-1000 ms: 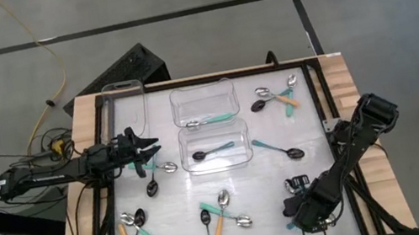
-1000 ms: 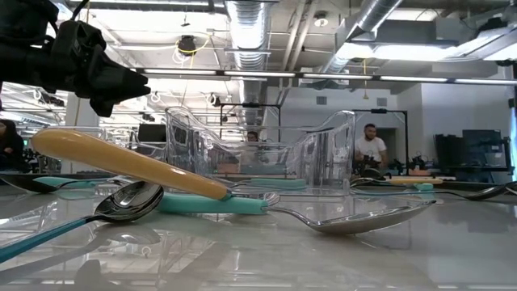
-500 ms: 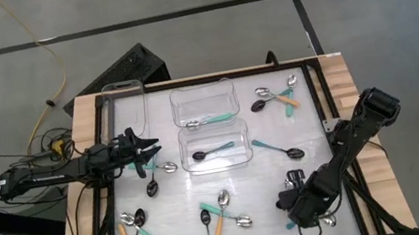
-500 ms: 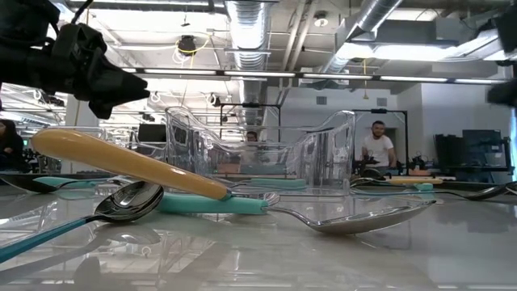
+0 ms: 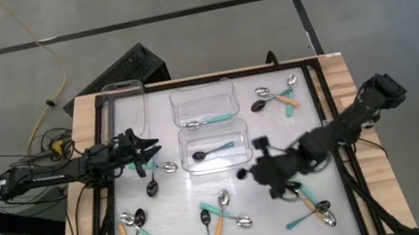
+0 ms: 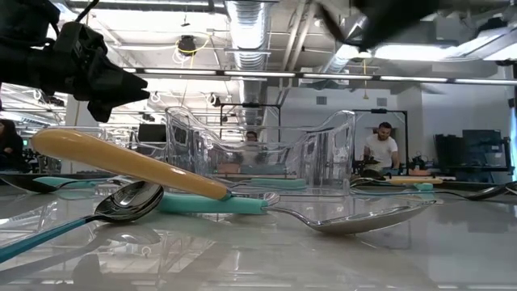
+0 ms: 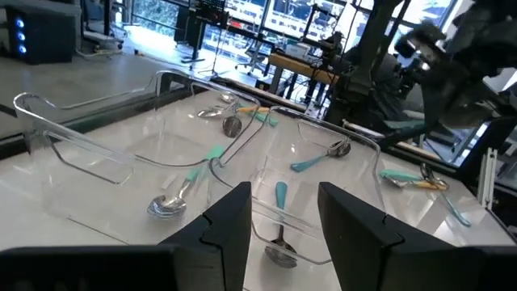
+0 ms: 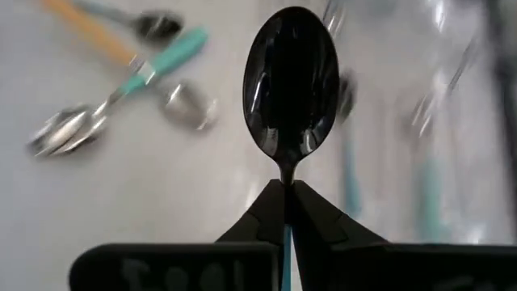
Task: Sort silverware by color (type)
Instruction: Put the blue spoon into the bottom transparent bin
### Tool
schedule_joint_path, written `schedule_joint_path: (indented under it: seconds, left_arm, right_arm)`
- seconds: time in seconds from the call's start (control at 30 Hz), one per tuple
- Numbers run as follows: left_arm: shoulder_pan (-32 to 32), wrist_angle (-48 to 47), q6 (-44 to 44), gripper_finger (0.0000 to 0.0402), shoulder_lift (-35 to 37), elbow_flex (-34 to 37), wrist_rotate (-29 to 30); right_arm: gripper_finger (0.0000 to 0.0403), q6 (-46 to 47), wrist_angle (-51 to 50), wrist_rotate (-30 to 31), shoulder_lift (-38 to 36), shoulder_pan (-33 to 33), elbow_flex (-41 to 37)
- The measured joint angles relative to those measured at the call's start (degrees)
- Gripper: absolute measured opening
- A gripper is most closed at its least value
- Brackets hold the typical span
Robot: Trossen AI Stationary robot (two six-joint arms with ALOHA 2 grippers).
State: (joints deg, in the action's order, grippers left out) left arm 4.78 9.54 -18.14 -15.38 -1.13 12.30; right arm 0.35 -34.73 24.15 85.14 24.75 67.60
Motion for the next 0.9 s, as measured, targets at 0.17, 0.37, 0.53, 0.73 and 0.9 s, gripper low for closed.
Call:
schedule_joint_path:
  seconds: [0.17,0.37,0.53,0.73,0.9]
  left_arm:
    - [-0.01,0.01,-1.02,0.013,0.0,0.0,-0.03]
    - [0.0,-0.02,-2.42,0.013,0.02,0.0,0.02]
    - [0.0,0.04,-2.51,0.013,0.0,0.0,0.07]
    - [-0.02,0.17,-2.51,0.013,0.02,0.0,0.09]
    - [-0.01,-0.02,-2.39,0.013,0.0,0.0,0.08]
  right_arm:
    - [0.0033,-15.21,13.98,-6.2,2.51,-9.19,0.09]
    - [0.0034,-19.79,24.43,-13.5,7.77,-17.41,0.11]
    - [0.0037,-20.35,27.5,-14.9,13.14,-20.84,0.05]
    - [0.0054,-23.26,27.29,-14.72,15.41,-22.7,0.33]
    - [0.0081,-23.36,27.7,-13.8,15.03,-22.99,0.51]
